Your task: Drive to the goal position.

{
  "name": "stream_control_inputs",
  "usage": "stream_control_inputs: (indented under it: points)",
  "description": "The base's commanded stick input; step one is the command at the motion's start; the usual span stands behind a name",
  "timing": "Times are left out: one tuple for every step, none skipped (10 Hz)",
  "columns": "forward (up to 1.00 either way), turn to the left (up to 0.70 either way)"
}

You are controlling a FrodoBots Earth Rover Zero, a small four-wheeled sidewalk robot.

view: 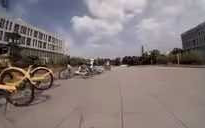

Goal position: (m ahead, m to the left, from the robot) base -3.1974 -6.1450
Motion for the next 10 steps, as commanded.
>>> stream_control_inputs:
  points:
    - [0.70, 0.00]
    - [0.70, 0.00]
    - [0.70, 0.00]
    - [0.70, 0.00]
    - [0.70, 0.00]
    - [0.70, 0.00]
    - [0.70, 0.00]
    - [0.70, 0.00]
    - [0.70, 0.00]
    - [0.70, 0.00]
